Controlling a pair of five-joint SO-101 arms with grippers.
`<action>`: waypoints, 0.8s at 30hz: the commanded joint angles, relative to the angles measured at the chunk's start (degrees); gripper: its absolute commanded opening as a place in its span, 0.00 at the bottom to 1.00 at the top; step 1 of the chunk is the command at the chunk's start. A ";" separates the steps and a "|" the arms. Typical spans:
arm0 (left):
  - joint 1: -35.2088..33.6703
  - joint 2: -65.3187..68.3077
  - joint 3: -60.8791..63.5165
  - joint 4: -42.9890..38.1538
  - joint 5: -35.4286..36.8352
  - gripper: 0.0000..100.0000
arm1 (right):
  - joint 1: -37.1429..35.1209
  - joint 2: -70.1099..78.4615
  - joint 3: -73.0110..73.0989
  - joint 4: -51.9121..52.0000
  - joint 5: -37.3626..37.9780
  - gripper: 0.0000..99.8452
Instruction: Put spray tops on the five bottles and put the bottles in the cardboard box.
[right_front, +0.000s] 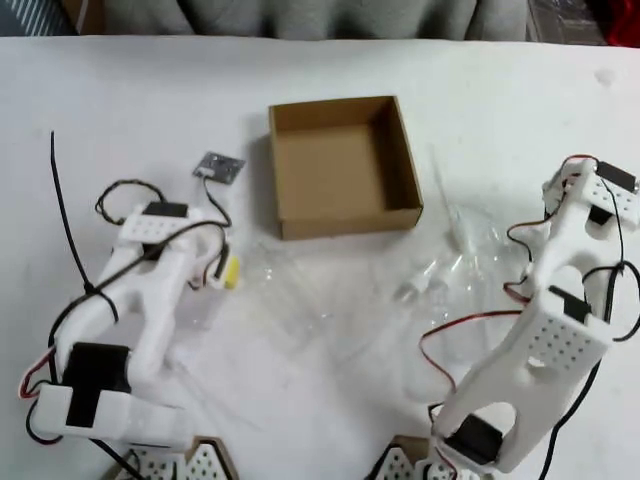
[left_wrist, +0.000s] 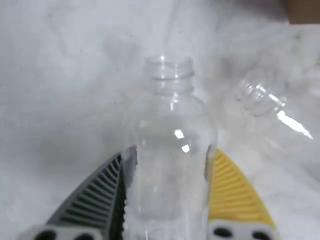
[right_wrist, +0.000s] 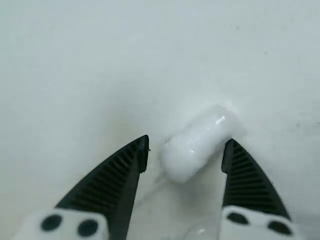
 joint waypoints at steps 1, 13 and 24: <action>-0.22 -0.57 -0.44 -1.32 -0.79 0.09 | -0.31 3.74 -7.56 0.22 -0.53 0.21; -0.13 -0.57 -0.44 -1.32 -0.79 0.09 | 1.89 17.01 -30.33 11.47 10.20 0.02; -0.13 -0.57 -0.44 -1.32 -0.79 0.09 | 2.86 16.92 -54.33 27.47 47.12 0.02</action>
